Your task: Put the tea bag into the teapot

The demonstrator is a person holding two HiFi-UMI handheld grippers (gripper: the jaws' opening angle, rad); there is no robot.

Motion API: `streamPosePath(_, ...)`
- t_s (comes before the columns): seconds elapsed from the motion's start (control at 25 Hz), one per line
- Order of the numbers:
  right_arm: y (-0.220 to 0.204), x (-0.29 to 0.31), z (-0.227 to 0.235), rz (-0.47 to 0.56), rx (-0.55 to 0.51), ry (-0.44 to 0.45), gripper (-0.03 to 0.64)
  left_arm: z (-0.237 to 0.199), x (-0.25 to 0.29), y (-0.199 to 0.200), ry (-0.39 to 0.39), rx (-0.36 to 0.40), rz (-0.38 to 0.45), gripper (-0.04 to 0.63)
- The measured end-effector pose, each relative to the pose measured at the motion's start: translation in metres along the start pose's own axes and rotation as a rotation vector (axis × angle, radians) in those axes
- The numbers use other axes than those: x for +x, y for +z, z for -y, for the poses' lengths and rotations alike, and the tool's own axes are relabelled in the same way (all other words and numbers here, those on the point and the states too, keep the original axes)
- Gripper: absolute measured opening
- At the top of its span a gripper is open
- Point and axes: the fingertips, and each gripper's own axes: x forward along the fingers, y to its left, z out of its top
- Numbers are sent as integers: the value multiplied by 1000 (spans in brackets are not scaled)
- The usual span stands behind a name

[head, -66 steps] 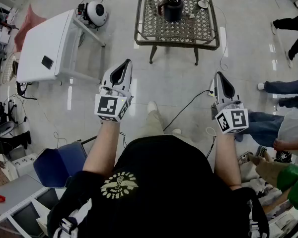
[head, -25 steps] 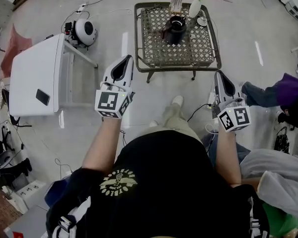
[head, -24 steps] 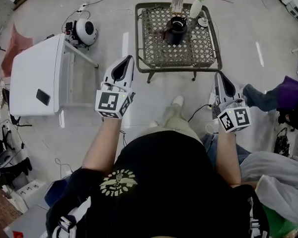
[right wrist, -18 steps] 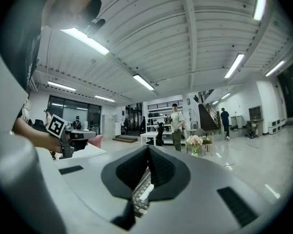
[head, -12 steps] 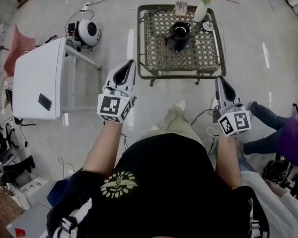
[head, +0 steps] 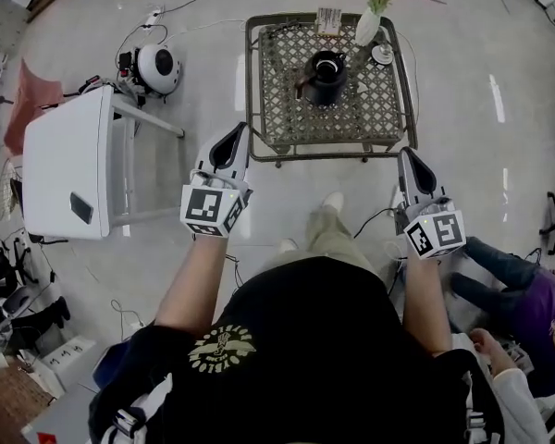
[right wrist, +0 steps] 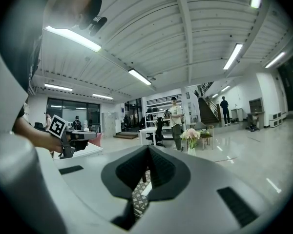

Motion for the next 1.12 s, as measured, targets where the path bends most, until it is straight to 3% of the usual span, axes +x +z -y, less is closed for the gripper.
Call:
streamPosePath(0.28, 8, 4, 32, 0, -7, -38, 6, 11, 36, -4, -22, -15, -15, -3)
streamPosePath(0.56, 27, 19, 59, 25, 6, -21, 6, 11, 61, 18, -4, -15, 1, -3)
streamPosePath(0.68, 35, 29, 72, 44, 0, 11, 6, 7, 73, 25, 17, -29, 4, -3)
streamPosePath(0.88, 49, 47, 79, 47, -101, 123, 6, 7, 98, 39, 61, -22, 23, -3)
streamPosePath(1.12, 65, 63, 101, 87, -26, 198, 6, 18, 119, 61, 89, 22, 47, -3)
